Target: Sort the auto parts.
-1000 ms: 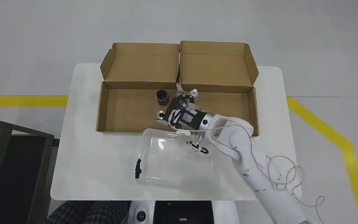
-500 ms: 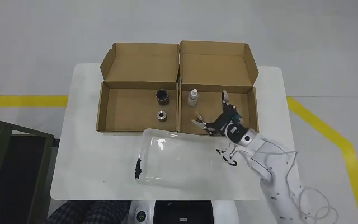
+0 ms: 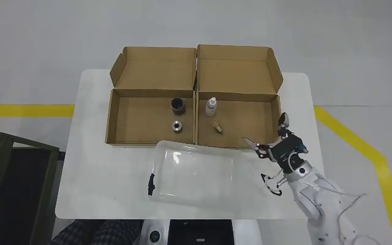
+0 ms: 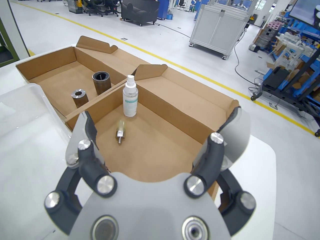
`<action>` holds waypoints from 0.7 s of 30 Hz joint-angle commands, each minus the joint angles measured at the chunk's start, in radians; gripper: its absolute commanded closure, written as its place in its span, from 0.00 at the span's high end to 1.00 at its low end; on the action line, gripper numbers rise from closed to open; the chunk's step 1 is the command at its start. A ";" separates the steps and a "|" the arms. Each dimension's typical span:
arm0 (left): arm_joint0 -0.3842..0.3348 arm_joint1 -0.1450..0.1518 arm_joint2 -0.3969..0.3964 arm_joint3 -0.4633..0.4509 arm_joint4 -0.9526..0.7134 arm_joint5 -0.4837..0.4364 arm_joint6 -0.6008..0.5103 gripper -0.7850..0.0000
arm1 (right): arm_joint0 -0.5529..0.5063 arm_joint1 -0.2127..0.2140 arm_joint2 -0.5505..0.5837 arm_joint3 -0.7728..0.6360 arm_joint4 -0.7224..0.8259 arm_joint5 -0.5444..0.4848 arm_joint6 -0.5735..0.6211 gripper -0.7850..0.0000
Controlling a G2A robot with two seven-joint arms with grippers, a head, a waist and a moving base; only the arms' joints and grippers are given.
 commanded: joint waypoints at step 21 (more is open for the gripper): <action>0.000 0.000 0.000 0.000 0.000 0.000 0.000 1.00 | -0.186 0.006 0.140 0.053 0.052 0.101 -0.219 1.00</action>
